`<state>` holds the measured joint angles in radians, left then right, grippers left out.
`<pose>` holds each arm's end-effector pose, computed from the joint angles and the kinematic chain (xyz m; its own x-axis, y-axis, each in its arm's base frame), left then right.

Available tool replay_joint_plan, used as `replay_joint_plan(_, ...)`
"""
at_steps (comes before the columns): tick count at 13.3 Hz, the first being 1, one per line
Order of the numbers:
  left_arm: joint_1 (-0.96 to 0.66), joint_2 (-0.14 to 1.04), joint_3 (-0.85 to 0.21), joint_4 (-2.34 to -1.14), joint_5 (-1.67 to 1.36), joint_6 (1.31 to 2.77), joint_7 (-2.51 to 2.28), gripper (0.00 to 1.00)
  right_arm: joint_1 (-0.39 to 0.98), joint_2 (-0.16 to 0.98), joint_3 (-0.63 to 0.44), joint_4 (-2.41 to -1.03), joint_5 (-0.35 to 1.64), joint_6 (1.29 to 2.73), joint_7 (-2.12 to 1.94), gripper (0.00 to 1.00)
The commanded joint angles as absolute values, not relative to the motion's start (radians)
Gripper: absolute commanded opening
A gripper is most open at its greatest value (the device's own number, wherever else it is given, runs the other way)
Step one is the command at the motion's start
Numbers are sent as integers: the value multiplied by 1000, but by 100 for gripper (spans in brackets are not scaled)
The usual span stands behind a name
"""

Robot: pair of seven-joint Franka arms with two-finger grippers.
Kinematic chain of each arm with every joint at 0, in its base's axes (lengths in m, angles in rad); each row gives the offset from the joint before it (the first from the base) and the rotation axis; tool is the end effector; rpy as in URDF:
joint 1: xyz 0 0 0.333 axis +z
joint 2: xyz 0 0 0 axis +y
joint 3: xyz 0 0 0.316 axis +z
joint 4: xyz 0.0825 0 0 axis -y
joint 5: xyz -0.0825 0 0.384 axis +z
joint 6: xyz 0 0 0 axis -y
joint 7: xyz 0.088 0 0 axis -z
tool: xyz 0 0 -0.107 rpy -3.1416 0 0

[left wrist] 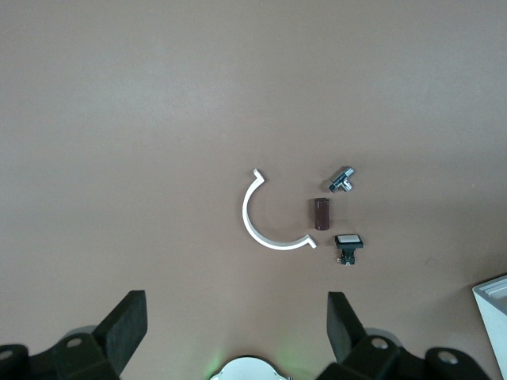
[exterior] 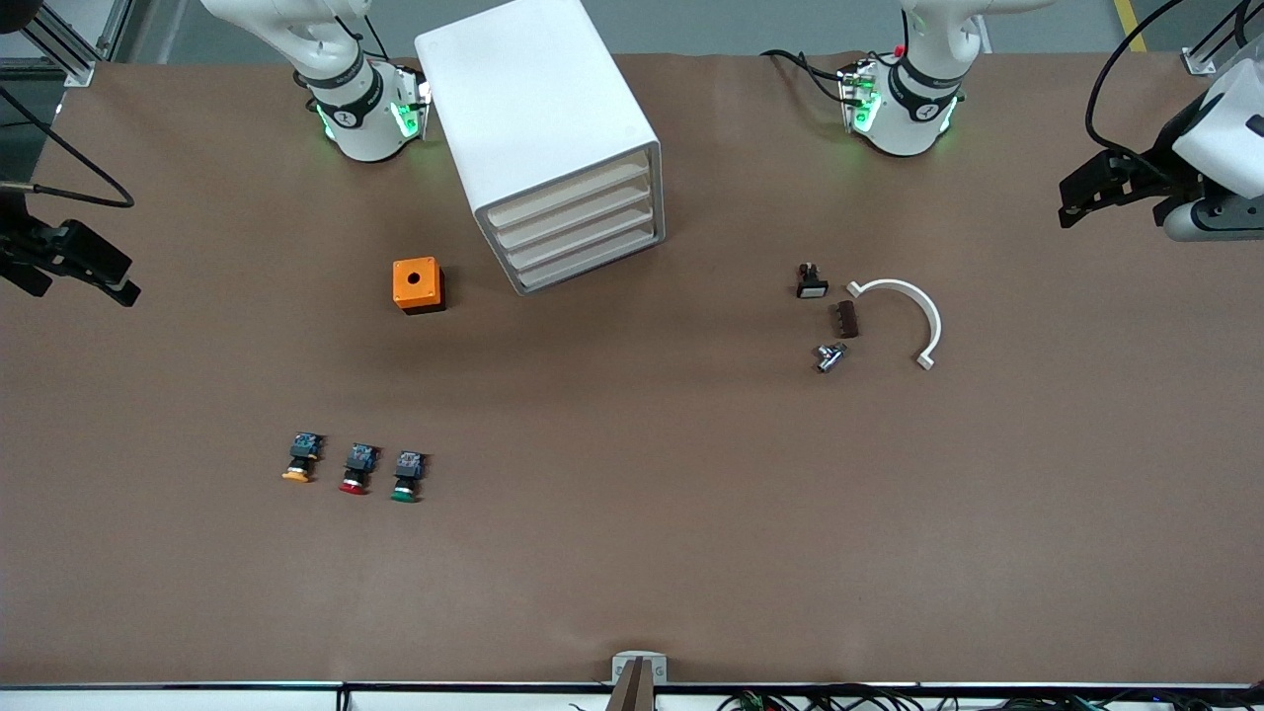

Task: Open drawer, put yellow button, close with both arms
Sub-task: 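Reach the left gripper to the cabinet drawer while the right gripper approaches buttons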

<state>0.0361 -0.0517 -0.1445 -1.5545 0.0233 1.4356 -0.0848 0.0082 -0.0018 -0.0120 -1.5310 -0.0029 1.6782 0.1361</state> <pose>0.5213 -0.0562 0.6483 0.9977 -0.0196 -0.0648 -0.0220 -0.9991 -0.0363 0.5651 -0.0024 0.6548 0.9792 -0.1391 0.1475 -0.1381 -0.9903 -0.0173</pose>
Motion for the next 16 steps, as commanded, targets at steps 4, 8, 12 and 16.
replay_joint_plan(4,41,-22,-152,-1525,48,1413,-78,100,3,3,-12,-1520,2,1671,121,100)
replay_joint_plan(8,28,86,-163,-1511,46,1413,-125,100,5,6,-12,-1520,2,1672,120,100)
replay_joint_plan(12,-56,219,-193,-1509,28,1413,-504,100,3,14,-17,-1519,2,1669,118,100)
replay_joint_plan(16,-193,417,-198,-1471,2,1414,-985,100,6,21,-15,-1519,2,1671,120,100)
